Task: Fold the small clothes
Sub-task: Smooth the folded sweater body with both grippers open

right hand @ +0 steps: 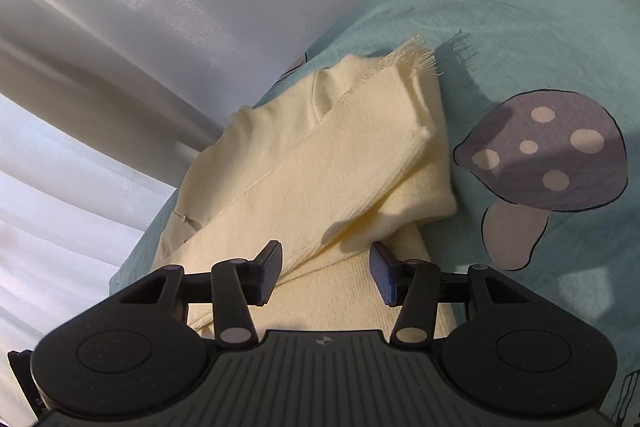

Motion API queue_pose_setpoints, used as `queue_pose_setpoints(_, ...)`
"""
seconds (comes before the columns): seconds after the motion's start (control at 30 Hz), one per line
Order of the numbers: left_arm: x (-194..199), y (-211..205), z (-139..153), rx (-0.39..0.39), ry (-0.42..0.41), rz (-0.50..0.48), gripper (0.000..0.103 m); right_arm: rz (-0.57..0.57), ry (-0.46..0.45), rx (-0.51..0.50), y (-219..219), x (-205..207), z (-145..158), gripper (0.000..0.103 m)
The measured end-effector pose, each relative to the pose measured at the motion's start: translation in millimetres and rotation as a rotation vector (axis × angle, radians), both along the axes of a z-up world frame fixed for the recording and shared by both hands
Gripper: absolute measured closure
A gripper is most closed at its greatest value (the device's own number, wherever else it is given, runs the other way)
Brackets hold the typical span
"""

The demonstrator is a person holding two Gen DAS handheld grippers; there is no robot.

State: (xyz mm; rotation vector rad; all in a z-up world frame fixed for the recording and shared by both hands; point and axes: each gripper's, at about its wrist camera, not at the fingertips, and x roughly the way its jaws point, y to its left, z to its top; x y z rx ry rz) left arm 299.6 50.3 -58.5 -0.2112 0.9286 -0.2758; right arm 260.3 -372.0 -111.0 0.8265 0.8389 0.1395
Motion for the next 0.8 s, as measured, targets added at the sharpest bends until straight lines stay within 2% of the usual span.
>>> queue_pose_setpoints(0.17, 14.9, 0.1, -3.1, 0.002, -0.027, 0.028, 0.05, -0.05, 0.006, -0.056, -6.5, 13.4, -4.9, 0.091)
queue_pose_setpoints(0.33, 16.4, -1.1, -1.5, 0.012, -0.023, 0.015, 0.046, -0.056, -0.048, -0.175, -2.4, 24.1, 0.3, 0.093)
queue_pose_setpoints(0.4, 8.3, 0.5, 1.2, 0.022, -0.013, 0.002, 0.038, -0.021, -0.053, -0.217, 1.2, 24.1, 4.2, 0.092)
queue_pose_setpoints(0.5, -15.7, 5.1, 6.9, 0.075, -0.019, -0.019, 0.031, 0.051, -0.077, -0.241, 4.4, 11.8, 14.5, 0.08)
queue_pose_setpoints(0.57, -32.9, 10.5, 9.6, 0.105, -0.017, -0.021, 0.03, 0.086, -0.123, -0.244, 3.8, -3.2, 23.2, 0.072)
queue_pose_setpoints(0.63, -48.3, 17.1, 10.8, 0.107, 0.0, -0.013, 0.029, 0.098, -0.194, -0.264, 3.9, -18.0, 33.6, 0.065)
queue_pose_setpoints(0.7, -62.7, 21.6, 11.5, 0.106, 0.015, -0.002, 0.028, 0.102, -0.285, -0.261, 3.7, -31.9, 45.9, 0.055)
queue_pose_setpoints(0.77, -74.3, 24.0, 12.0, 0.109, 0.022, 0.009, 0.028, 0.092, -0.381, -0.184, 3.0, -43.1, 57.5, 0.039)
queue_pose_setpoints(0.8, -80.0, 25.0, 12.3, 0.106, 0.029, 0.018, 0.028, 0.106, -0.422, -0.107, 2.3, -46.1, 60.9, 0.038)
